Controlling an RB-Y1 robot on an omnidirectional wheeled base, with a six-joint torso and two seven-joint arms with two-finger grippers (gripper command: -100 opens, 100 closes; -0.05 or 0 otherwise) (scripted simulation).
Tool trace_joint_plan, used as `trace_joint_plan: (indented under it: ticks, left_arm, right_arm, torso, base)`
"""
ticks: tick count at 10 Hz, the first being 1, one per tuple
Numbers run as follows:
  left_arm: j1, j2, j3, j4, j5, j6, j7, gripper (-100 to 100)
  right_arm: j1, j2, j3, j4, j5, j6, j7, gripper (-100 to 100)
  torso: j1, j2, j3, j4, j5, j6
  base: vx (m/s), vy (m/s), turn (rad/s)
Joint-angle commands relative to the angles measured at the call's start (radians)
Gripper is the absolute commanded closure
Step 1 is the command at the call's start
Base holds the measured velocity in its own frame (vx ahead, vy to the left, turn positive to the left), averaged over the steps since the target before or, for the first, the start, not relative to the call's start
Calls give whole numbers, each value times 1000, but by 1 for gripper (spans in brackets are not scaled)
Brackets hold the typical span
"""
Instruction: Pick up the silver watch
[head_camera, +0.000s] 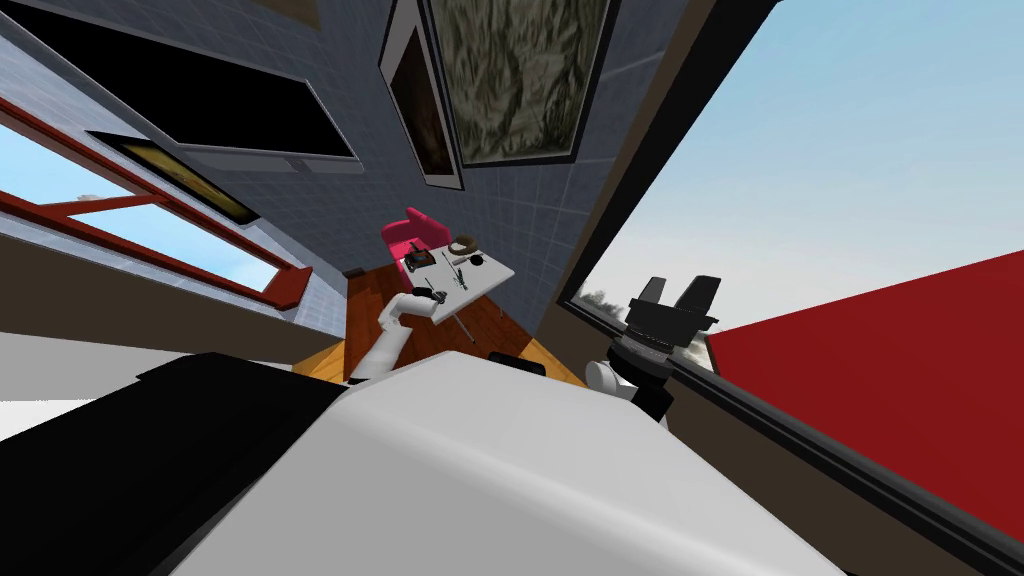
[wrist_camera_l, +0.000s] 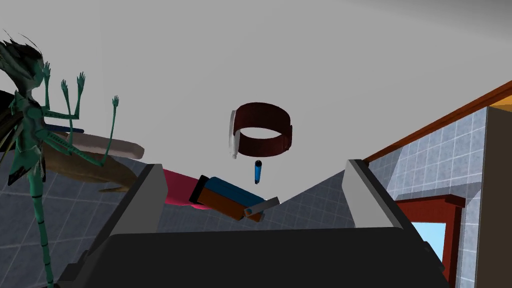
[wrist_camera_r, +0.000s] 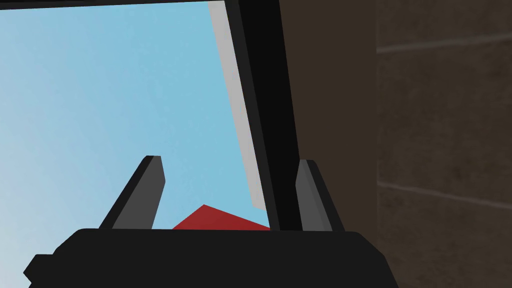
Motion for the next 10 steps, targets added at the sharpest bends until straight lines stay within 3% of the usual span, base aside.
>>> trace_joint_plan:
  ticks: [1,4,5,6,7,9,10]
  left_arm:
    - [-7,34,11,31,14,35,-12,-100]
    - [-9,69,20,67,24,78,-23,-100]
    - [-8,62,19,66,23,59,-22,-100]
    - [-8,63,19,68,23,62,-23,0]
    - [-12,57,11,102,13,31,-17,-100]
    - [-17,51,4,135,3,1,-12,-100]
    - [-18,54,6,130,6,10,-15,-100]
  right_arm:
    - [0,0,0,0,0,0,0,0]
    - [0,0,0,0,0,0,0,0]
    - [0,0,0,0,0,0,0,0]
    - [0,0,0,0,0,0,0,0]
    - [0,0,0,0,0,0,0,0]
    - [0,0,0,0,0,0,0,0]
    - [0,0,0,0,0,0,0,0]
  torso:
    - [0,0,0,0,0,0]
    - [1,1,1,0,0,0]
    - [2,1,1,0,0,0]
    - [2,3,1,1,1,0]
    - [3,4,2,1,1,0]
    - [6,3,2,1,1,0]
    - [7,3,2,1,2,0]
  base:
    - [57,-51,-46]
    - [46,-38,-35]
    - [18,-15,-5]
    - [0,0,0]
    - [13,18,-26]
    - [18,42,-27]
    - [8,17,-6]
